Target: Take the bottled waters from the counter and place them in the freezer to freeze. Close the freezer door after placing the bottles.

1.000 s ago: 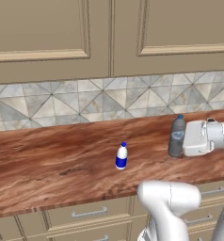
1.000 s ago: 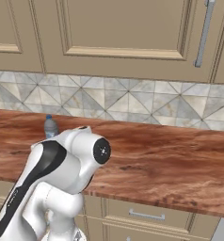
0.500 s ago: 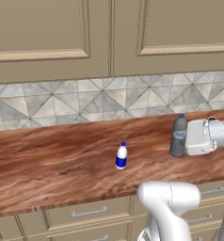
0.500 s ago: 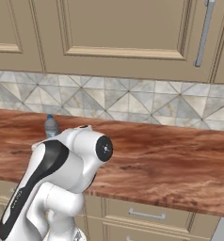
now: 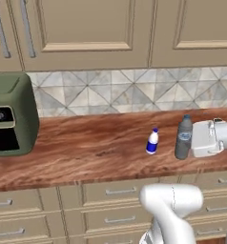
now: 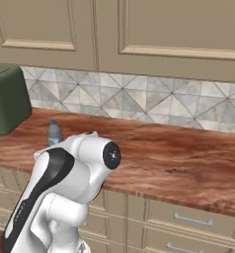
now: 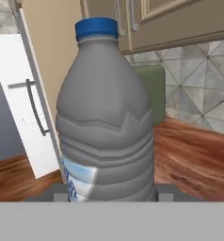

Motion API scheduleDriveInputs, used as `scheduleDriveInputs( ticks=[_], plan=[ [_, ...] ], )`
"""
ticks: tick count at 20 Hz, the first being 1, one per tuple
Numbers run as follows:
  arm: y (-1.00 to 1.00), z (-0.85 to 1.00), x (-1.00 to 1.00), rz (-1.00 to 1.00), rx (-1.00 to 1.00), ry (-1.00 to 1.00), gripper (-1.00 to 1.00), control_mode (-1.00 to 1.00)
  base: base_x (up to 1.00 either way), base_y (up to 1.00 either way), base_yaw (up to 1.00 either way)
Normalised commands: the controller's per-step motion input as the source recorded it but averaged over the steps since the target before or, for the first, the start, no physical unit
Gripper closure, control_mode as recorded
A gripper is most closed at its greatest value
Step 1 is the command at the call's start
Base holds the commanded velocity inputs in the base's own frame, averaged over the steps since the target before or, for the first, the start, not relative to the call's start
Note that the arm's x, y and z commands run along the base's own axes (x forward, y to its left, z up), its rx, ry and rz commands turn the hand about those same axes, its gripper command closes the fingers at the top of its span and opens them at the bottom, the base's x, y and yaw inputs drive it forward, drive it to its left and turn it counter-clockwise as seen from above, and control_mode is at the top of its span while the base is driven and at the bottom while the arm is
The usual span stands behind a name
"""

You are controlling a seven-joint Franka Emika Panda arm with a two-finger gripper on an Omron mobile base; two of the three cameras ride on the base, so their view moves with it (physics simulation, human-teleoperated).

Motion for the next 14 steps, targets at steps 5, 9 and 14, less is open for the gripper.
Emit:
scheduleDriveInputs(
  ticks=[5,9,14],
  plan=[
    [0.0,0.0,0.0,0.0,0.0,0.0,1.0,1.0,-0.51,0.9,0.46],
    [0.0,0.0,0.0,0.0,0.0,0.0,1.0,1.0,-0.62,1.0,0.54],
    [0.0,0.0,0.0,0.0,0.0,0.0,1.0,1.0,-0.22,0.99,0.43]
  ],
)
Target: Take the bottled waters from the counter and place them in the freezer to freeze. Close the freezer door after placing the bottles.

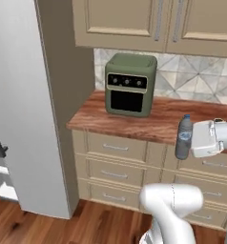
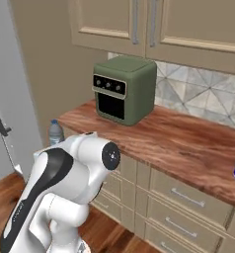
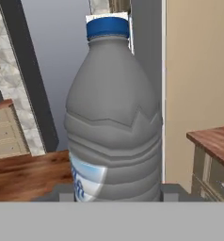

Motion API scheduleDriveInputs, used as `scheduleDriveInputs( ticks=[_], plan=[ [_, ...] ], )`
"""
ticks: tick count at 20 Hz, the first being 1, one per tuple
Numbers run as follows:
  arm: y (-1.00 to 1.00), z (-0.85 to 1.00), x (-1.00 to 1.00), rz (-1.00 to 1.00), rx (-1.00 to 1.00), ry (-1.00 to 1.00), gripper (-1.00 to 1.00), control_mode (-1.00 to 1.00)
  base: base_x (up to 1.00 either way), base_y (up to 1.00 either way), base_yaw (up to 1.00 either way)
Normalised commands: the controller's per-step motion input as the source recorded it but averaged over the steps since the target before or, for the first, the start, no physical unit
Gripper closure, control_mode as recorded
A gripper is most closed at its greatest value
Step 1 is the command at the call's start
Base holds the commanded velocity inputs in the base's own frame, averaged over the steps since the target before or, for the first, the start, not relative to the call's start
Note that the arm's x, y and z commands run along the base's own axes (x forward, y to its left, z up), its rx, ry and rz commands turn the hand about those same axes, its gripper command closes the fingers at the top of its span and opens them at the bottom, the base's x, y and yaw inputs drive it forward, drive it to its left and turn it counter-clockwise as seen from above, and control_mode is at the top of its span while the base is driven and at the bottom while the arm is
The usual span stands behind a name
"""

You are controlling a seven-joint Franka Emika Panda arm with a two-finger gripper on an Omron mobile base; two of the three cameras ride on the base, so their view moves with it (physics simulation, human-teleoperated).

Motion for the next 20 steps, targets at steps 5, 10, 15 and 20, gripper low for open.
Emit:
scheduleDriveInputs(
  ticks=[5,10,15,20],
  plan=[
    [0.0,0.0,0.0,0.0,0.0,0.0,1.0,1.0,0.11,1.0,0.29],
    [0.0,0.0,0.0,0.0,0.0,0.0,1.0,1.0,0.04,1.0,0.15],
    [0.0,0.0,0.0,0.0,0.0,0.0,1.0,1.0,0.02,1.0,-0.01],
    [0.0,0.0,0.0,0.0,0.0,0.0,1.0,1.0,0.01,1.0,-0.16]
  ],
)
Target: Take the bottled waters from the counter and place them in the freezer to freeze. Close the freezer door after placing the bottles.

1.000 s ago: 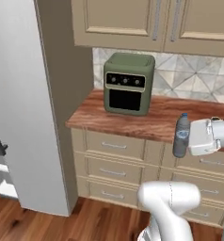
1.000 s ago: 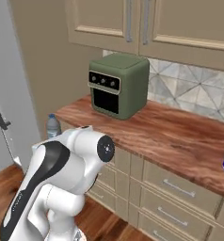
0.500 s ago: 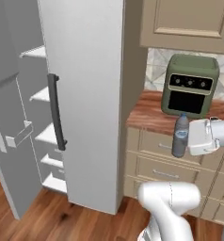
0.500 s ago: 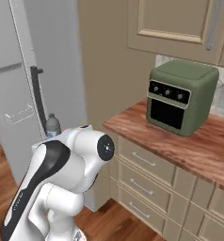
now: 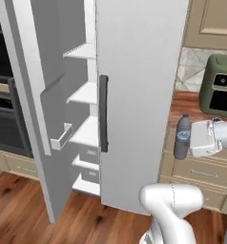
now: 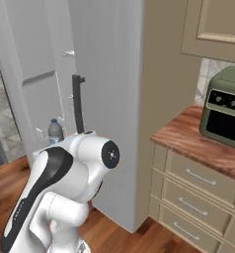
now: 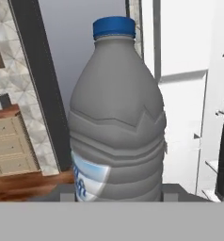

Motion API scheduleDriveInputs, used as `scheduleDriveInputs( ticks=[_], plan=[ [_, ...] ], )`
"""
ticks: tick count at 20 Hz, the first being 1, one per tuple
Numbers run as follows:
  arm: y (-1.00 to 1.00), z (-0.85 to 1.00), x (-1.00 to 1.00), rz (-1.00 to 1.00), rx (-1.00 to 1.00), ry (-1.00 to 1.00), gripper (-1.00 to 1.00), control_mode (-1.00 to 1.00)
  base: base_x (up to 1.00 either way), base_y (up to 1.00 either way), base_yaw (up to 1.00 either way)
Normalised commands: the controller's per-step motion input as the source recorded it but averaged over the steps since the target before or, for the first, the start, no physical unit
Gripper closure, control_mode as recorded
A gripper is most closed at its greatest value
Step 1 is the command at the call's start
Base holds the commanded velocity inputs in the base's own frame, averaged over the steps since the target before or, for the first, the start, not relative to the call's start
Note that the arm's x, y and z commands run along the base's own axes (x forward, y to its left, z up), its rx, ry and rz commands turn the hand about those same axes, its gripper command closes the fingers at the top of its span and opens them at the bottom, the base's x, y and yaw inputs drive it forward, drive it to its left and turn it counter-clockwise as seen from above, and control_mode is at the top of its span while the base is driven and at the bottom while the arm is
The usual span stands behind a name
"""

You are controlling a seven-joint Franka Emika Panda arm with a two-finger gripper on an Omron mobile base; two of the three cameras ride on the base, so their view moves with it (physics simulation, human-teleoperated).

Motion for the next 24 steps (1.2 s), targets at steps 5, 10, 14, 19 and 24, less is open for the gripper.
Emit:
scheduleDriveInputs(
  ticks=[5,10,14,19,24],
  plan=[
    [0.0,0.0,0.0,0.0,0.0,0.0,1.0,1.0,0.03,1.0,-0.21],
    [0.0,0.0,0.0,0.0,0.0,0.0,1.0,1.0,0.17,1.0,-0.34],
    [0.0,0.0,0.0,0.0,0.0,0.0,1.0,1.0,0.0,0.95,-0.39],
    [0.0,0.0,0.0,0.0,0.0,0.0,1.0,1.0,0.02,0.72,-0.33],
    [0.0,0.0,0.0,0.0,0.0,0.0,1.0,1.0,0.33,0.58,-0.16]
  ],
)
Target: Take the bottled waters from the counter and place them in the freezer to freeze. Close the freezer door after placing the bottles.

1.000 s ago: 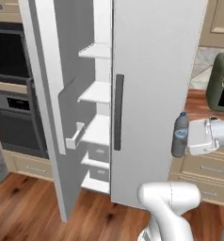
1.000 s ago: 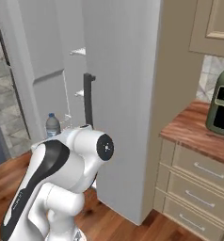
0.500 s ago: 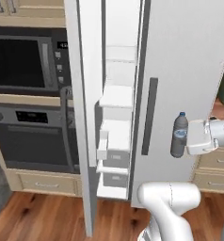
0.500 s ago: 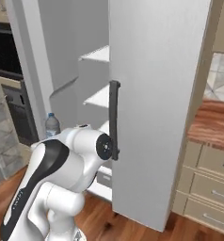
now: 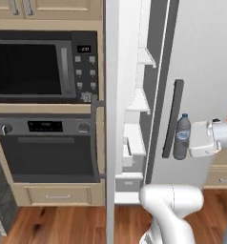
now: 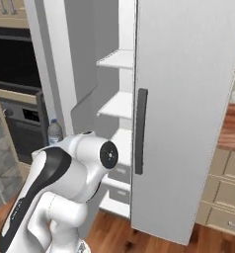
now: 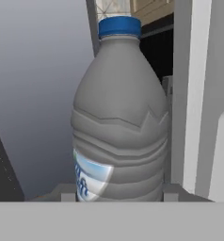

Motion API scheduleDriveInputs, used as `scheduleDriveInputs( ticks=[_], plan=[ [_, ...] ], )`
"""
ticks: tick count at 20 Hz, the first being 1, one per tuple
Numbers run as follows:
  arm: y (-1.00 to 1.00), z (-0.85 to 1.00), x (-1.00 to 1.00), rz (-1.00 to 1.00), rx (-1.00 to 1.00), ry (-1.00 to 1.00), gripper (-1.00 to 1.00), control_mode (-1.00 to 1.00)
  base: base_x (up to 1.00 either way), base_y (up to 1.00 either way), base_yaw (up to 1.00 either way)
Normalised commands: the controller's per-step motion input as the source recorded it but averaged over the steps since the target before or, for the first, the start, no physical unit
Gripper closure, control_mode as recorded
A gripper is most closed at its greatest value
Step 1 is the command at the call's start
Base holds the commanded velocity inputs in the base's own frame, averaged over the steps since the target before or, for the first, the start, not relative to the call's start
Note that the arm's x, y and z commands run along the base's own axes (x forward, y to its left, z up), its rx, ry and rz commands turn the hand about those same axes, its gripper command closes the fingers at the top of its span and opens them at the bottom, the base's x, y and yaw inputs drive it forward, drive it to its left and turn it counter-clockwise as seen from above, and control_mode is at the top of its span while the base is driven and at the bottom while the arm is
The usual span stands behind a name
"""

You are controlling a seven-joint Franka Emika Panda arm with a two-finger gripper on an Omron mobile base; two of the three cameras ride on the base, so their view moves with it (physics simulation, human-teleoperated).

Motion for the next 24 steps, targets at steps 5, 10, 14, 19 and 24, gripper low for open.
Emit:
scheduleDriveInputs(
  ticks=[5,10,14,19,24],
  plan=[
    [0.0,0.0,0.0,0.0,0.0,0.0,1.0,1.0,0.39,0.01,0.0],
    [0.0,0.0,0.0,0.0,0.0,0.0,1.0,1.0,0.28,-0.13,0.06],
    [0.0,0.0,0.0,0.0,0.0,0.0,1.0,1.0,0.64,-0.06,0.0],
    [0.0,0.0,0.0,0.0,0.0,0.0,1.0,1.0,0.23,-0.01,0.0],
    [0.0,0.0,0.0,0.0,0.0,0.0,1.0,1.0,0.02,0.01,0.0]
  ],
)
